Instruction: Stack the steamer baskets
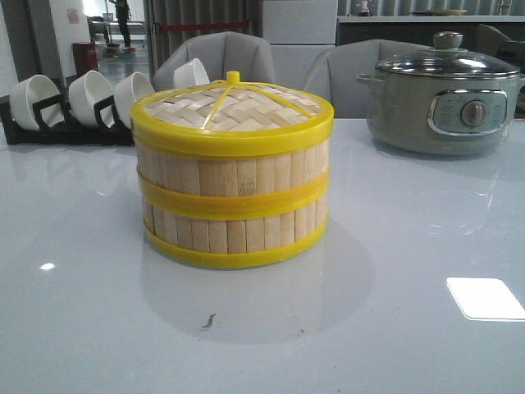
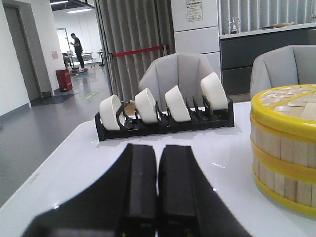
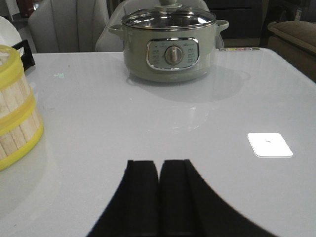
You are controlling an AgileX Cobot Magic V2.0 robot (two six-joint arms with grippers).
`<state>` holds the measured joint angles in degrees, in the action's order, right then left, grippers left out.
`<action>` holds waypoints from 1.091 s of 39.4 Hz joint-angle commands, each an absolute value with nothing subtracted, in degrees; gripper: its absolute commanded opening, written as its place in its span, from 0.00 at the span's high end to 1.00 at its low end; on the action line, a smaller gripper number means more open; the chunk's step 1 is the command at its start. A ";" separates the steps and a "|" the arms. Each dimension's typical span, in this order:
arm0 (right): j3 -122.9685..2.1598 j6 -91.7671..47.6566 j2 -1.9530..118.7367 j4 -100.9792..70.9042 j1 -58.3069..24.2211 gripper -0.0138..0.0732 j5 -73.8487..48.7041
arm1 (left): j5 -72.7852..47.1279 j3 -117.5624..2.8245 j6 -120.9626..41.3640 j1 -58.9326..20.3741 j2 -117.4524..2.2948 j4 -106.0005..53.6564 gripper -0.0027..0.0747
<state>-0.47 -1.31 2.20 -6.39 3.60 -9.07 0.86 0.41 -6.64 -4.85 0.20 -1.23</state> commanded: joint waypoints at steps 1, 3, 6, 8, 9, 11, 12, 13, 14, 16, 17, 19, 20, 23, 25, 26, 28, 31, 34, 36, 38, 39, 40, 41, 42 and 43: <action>0.36 -1.48 1.41 -6.76 2.25 0.78 -2.10 | 6.11 0.48 -6.47 -4.78 0.91 -1.10 0.85; 0.89 -1.48 0.50 -7.00 1.85 0.78 -2.81 | 6.11 0.48 -6.47 -4.78 0.91 -1.10 0.85; 0.89 -1.48 -0.82 -7.00 1.84 0.78 -3.62 | 6.11 0.48 -6.47 -4.78 0.91 -1.10 0.85; 0.89 -1.53 -1.73 -7.00 1.84 0.78 -3.62 | 6.11 0.48 -6.47 -4.78 0.91 -1.10 0.85; 0.89 -1.53 -1.90 -7.00 1.84 0.78 -3.62 | 6.11 0.48 -6.47 -4.78 0.91 -1.10 0.85; 0.89 -1.53 -1.86 -7.00 1.84 0.78 -3.44 | 6.11 0.48 -6.47 -4.78 0.91 -1.10 0.85; 0.89 -1.53 -1.86 -7.00 1.84 0.78 -3.44 | 6.11 0.48 -6.47 -4.78 0.91 -1.10 0.85; 0.89 -1.53 -1.86 -7.00 1.84 0.78 -3.44 | 6.11 0.48 -6.47 -4.78 0.91 -1.10 0.85; 0.89 -1.53 -1.86 -7.00 1.84 0.78 -3.44 | 6.11 0.48 -6.47 -4.78 0.91 -1.10 0.85; 0.89 -1.53 -1.86 -7.00 1.84 0.78 -3.44 | 6.11 0.48 -6.47 -4.78 0.91 -1.10 0.85; 0.89 -1.53 -1.79 -7.00 1.84 0.78 -3.43 | 6.11 0.48 -6.47 -4.78 0.91 -1.10 0.85; 0.89 -1.53 -1.79 -7.00 1.84 0.78 -3.43 | 6.11 0.48 -6.47 -4.78 0.91 -1.10 0.85; 0.89 -1.53 -1.79 -7.00 1.84 0.78 -3.43 | 6.11 0.48 -6.47 -4.78 0.91 -1.10 0.85; 0.89 -1.53 -1.79 -7.00 1.84 0.78 -3.43 | 6.11 0.48 -6.47 -4.78 0.91 -1.10 0.85; 0.89 -1.53 -1.79 -7.00 1.84 0.78 -3.43 | 6.11 0.48 -6.47 -4.78 0.91 -1.10 0.85; 0.89 -1.53 -1.79 -7.00 1.84 0.78 -3.43 | 6.11 0.48 -6.47 -4.78 0.91 -1.10 0.85; 0.89 -1.53 -1.79 -7.00 1.84 0.78 -3.43 | 6.11 0.48 -6.47 -4.78 0.91 -1.10 0.85; 0.89 -1.53 -1.81 -7.00 1.84 0.78 -3.02 | 6.11 0.48 -6.47 -4.78 0.91 -1.10 0.85; 0.89 -1.53 -1.76 -6.95 1.84 0.78 -2.64 | 6.11 0.48 -6.47 -4.78 0.91 -1.10 0.85; 0.89 -1.47 -1.76 -5.23 1.84 0.78 -1.68 | 6.11 0.48 -6.47 -4.78 0.91 -1.10 0.85; 0.89 -1.17 -1.76 -3.36 1.84 0.78 -0.83 | 6.11 0.48 -6.47 -4.78 0.91 -1.10 0.85; 0.89 -1.16 -1.76 -3.07 1.84 0.78 -0.40 | 6.11 0.48 -6.47 -4.78 0.91 -1.10 0.85; 0.89 -1.16 -1.76 -3.07 1.84 0.78 -0.33 | 6.11 0.48 -6.47 -4.78 0.91 -1.10 0.85; 0.89 -1.16 -1.76 -3.07 1.84 0.78 -0.33 | 6.11 0.48 -6.47 -4.78 0.91 -1.10 0.85; 0.89 -1.16 -1.76 -3.07 1.84 0.78 -0.33 | 6.11 0.48 -6.47 -4.78 0.91 -1.10 0.85; 0.89 -1.16 -1.76 -3.07 1.84 0.78 -0.33 | 6.11 0.48 -6.47 -4.78 0.91 -1.10 0.85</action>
